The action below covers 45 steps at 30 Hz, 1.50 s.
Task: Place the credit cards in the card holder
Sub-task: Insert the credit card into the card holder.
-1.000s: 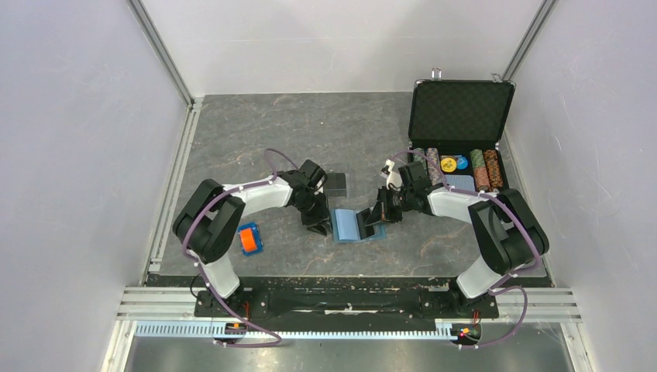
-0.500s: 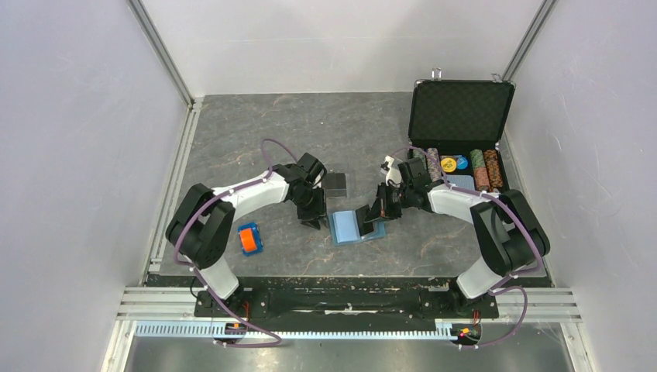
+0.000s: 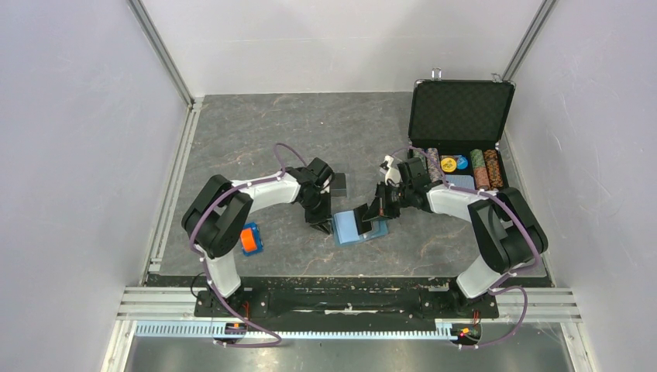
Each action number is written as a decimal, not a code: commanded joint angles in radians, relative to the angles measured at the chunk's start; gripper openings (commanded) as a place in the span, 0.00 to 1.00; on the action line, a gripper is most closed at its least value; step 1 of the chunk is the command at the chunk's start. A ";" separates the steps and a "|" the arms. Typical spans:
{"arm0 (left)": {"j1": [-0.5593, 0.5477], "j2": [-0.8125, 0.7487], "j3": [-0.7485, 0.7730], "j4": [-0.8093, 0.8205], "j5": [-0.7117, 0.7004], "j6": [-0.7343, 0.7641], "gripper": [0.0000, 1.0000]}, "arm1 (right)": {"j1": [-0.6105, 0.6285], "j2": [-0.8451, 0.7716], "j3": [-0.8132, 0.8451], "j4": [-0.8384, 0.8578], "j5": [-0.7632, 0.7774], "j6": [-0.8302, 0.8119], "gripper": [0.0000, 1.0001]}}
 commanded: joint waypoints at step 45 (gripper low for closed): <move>-0.023 0.091 0.024 0.029 0.017 0.025 0.08 | 0.000 0.074 -0.046 0.125 -0.067 -0.004 0.00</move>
